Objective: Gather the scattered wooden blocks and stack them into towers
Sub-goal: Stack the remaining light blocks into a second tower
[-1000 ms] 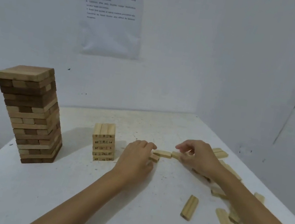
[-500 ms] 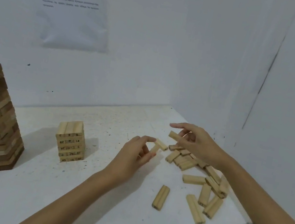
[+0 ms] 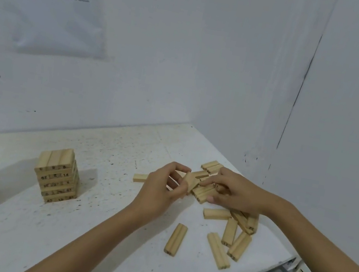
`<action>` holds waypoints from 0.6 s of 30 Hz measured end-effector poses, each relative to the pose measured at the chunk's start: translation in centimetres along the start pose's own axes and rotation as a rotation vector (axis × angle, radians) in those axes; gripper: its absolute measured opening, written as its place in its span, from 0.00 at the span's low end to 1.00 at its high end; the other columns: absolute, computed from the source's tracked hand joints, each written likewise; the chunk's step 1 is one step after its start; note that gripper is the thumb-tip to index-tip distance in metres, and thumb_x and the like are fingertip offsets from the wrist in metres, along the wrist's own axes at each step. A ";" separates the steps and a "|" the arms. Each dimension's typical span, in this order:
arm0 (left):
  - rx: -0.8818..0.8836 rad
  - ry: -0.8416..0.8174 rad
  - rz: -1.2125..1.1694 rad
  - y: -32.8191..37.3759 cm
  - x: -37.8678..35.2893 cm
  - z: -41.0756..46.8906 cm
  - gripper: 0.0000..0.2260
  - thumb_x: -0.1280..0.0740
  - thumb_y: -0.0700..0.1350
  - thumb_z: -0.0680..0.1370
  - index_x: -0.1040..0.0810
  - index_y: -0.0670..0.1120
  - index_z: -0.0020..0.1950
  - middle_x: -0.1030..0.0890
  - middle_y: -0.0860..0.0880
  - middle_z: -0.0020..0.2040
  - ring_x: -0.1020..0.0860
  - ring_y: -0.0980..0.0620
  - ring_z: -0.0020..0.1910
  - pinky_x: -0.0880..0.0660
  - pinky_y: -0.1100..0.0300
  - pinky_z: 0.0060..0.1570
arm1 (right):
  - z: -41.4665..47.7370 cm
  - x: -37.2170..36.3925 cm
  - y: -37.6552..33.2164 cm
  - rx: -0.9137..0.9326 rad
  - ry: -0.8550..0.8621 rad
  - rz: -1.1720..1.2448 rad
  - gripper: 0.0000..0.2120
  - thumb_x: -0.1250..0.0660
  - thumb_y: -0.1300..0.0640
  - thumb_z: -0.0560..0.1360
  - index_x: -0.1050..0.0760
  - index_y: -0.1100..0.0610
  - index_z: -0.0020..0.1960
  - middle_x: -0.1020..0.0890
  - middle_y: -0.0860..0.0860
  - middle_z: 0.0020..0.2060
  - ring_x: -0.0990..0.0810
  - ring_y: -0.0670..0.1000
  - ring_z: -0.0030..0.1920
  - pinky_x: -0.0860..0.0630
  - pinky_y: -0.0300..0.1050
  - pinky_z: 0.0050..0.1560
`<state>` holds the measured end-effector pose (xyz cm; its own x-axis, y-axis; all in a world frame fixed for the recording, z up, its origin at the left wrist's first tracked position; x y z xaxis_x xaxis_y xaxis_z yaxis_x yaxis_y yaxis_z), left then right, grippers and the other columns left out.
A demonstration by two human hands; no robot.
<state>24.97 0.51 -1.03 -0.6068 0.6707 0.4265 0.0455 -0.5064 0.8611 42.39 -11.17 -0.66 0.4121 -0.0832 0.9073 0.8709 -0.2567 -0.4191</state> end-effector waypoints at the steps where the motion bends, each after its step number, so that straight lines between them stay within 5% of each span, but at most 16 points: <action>1: -0.005 0.000 0.005 0.0 0.1 -0.1 0.07 0.34 0.43 0.78 0.23 0.50 0.56 0.19 0.49 0.41 0.19 0.54 0.39 0.25 0.67 0.37 | 0.2 -0.1 0.0 0.004 -0.007 -0.023 0.17 0.32 0.50 0.77 0.27 0.45 0.66 0.33 0.44 0.44 0.30 0.44 0.44 0.36 0.35 0.46; 7: 0.003 -0.008 -0.010 -0.1 0.9 -0.8 0.08 0.33 0.41 0.78 0.22 0.49 0.56 0.19 0.49 0.42 0.19 0.54 0.39 0.25 0.67 0.38 | 0.3 0.7 -0.5 0.011 0.033 0.072 0.16 0.24 0.53 0.70 0.24 0.48 0.55 0.29 0.41 0.50 0.30 0.37 0.49 0.35 0.27 0.46; 13: 0.004 -0.006 -0.042 -0.2 1.8 -1.9 0.08 0.33 0.40 0.78 0.23 0.51 0.54 0.20 0.52 0.40 0.22 0.59 0.36 0.26 0.69 0.37 | 0.1 0.9 -1.4 -0.025 0.085 0.117 0.18 0.19 0.55 0.64 0.25 0.51 0.47 0.27 0.37 0.42 0.30 0.31 0.39 0.34 0.27 0.39; 18: 0.022 0.011 -0.040 -0.6 3.0 -3.0 0.09 0.33 0.38 0.77 0.22 0.49 0.55 0.21 0.53 0.40 0.22 0.59 0.37 0.26 0.70 0.38 | 0.5 0.9 -1.6 0.032 0.088 0.156 0.16 0.19 0.56 0.62 0.24 0.48 0.44 0.22 0.47 0.41 0.29 0.42 0.39 0.32 0.33 0.41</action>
<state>20.79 1.19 -1.12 -0.6172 0.6839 0.3890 0.0388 -0.4673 0.8832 41.49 -10.40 0.80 0.5190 -0.2034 0.8302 0.8072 -0.2030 -0.5543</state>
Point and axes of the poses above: each hand's wrist, its own z-axis towards the middle knuckle, its own x-axis out of the back of the hand, y = z × x, the point moved 1 cm from there along z, towards the middle knuckle
